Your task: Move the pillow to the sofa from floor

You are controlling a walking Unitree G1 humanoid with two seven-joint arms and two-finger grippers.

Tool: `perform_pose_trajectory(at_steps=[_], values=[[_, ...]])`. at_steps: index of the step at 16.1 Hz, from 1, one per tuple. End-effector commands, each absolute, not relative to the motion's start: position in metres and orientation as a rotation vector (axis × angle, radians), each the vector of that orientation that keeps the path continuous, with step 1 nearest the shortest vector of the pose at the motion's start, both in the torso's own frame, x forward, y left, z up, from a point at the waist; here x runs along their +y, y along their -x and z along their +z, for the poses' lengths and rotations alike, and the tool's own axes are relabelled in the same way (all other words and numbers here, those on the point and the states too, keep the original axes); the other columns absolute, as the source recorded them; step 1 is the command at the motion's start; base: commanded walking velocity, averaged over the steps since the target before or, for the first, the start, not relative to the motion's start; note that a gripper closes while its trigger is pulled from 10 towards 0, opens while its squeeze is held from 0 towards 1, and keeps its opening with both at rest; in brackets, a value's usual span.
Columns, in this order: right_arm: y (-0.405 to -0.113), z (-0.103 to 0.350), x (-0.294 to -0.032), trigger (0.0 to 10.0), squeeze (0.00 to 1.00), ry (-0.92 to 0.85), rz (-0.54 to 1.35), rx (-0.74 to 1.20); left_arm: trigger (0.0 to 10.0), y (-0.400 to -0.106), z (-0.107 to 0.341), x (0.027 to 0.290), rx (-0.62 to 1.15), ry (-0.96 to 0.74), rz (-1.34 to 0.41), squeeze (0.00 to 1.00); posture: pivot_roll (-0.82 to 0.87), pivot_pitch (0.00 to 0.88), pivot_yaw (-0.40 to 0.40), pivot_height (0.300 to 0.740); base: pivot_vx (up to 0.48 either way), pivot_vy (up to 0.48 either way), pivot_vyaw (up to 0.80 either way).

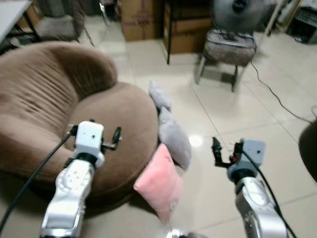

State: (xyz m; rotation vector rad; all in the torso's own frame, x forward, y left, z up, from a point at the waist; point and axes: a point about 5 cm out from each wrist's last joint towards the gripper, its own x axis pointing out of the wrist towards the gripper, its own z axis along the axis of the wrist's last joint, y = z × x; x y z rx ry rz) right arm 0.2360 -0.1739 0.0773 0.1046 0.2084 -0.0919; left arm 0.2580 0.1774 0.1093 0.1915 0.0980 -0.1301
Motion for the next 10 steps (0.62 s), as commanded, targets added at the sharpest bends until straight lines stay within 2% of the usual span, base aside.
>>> perform_pose_trajectory(at_steps=[1,6,7,8,10], values=[[-0.2373,0.0789,-0.1732,10.0,0.00,-0.103,-0.087,0.200,10.0,-0.2559,0.1083,0.1828,0.103,-0.219,-0.117,0.00,0.03,0.000,0.025,0.740,0.000,0.000,0.00],[-0.2436,0.0824,-0.1724,10.0,0.00,-0.059,-0.049,0.186,10.0,-0.2543,0.1069,0.1808,0.095,-0.224,-0.115,0.00,0.03,0.000,0.007,0.740,0.000,0.000,0.00],[-0.2444,0.0814,-0.1718,10.0,0.00,-0.050,-0.038,0.193,10.0,-0.2534,0.1068,0.1816,0.093,-0.217,-0.108,0.00,0.04,0.000,0.000,0.740,0.292,0.000,0.00],[-0.2450,0.0813,-0.1713,10.0,0.00,-0.052,-0.034,0.195,10.0,-0.2533,0.1068,0.1822,0.093,-0.219,-0.106,0.00,0.04,0.000,0.000,0.740,0.296,0.000,-0.80],[-0.2462,0.0816,-0.1705,10.0,0.00,-0.047,-0.027,0.191,10.0,-0.2529,0.1069,0.1825,0.090,-0.225,-0.107,0.00,0.04,0.000,-0.007,0.740,0.300,0.000,0.00]])
